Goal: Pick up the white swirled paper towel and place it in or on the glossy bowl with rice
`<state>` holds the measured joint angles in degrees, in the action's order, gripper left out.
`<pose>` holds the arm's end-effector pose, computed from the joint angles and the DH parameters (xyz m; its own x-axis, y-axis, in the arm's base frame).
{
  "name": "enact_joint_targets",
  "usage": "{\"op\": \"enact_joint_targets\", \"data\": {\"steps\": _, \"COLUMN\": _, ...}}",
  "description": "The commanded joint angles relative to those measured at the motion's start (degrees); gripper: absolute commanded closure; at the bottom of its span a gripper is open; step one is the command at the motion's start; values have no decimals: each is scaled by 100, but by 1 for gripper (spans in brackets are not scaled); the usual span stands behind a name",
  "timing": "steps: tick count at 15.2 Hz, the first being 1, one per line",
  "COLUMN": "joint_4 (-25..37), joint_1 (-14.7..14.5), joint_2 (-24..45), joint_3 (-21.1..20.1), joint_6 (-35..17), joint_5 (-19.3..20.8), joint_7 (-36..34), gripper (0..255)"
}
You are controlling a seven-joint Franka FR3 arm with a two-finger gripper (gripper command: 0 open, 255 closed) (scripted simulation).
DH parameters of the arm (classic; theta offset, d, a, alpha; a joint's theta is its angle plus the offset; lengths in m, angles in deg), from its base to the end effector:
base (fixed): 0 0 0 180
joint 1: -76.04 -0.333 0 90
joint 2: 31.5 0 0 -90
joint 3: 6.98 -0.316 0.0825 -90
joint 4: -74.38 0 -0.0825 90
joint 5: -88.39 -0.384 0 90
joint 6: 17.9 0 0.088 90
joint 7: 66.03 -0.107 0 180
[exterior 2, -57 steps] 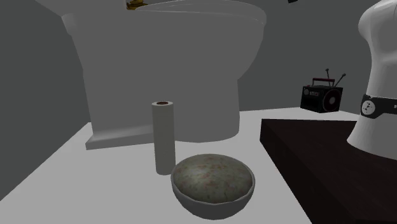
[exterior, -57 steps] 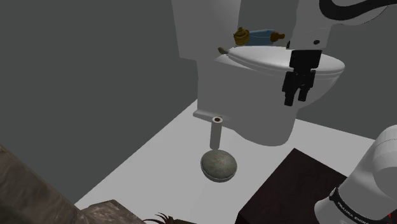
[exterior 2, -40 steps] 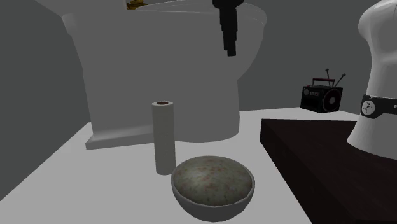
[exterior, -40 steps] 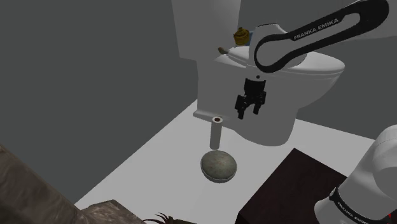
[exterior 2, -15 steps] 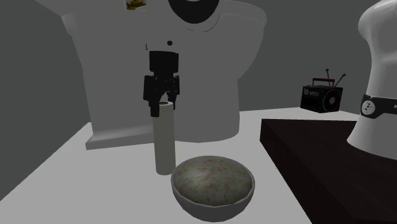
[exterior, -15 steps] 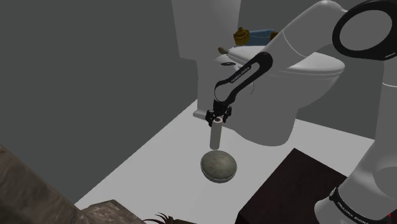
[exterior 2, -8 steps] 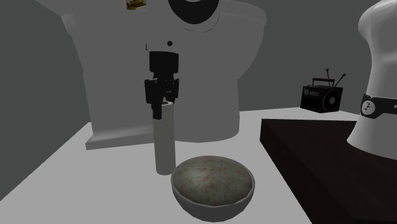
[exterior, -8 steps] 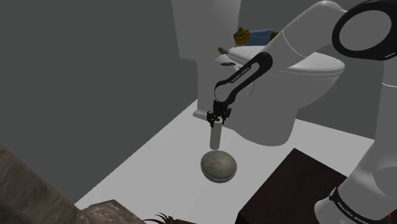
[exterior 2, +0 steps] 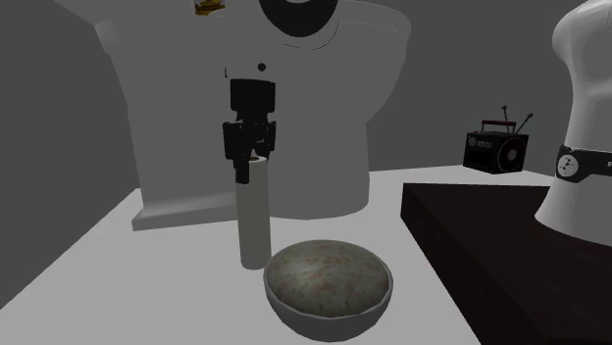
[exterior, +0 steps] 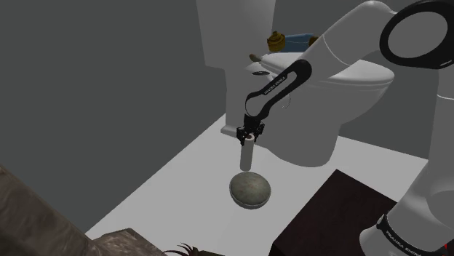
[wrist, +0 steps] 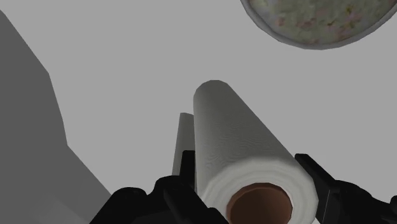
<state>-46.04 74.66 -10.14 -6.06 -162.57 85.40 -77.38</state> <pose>0.5876 0.0043 0.2442 0.9724 -0.2291 0.0438 -0.2277 -0.9731 -0.0358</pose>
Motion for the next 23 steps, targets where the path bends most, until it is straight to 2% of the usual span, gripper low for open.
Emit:
{"op": "enact_joint_targets", "data": {"steps": 1, "joint_4": 1, "joint_1": -1, "joint_2": 2, "joint_3": -1, "joint_6": -1, "joint_5": 0, "joint_7": 0, "gripper": 255}}
{"op": "enact_joint_targets", "data": {"steps": 23, "joint_4": 372, "joint_1": -18, "joint_2": -1091, "joint_3": 33, "joint_6": 1462, "joint_5": 86, "joint_7": -86, "gripper": 255}}
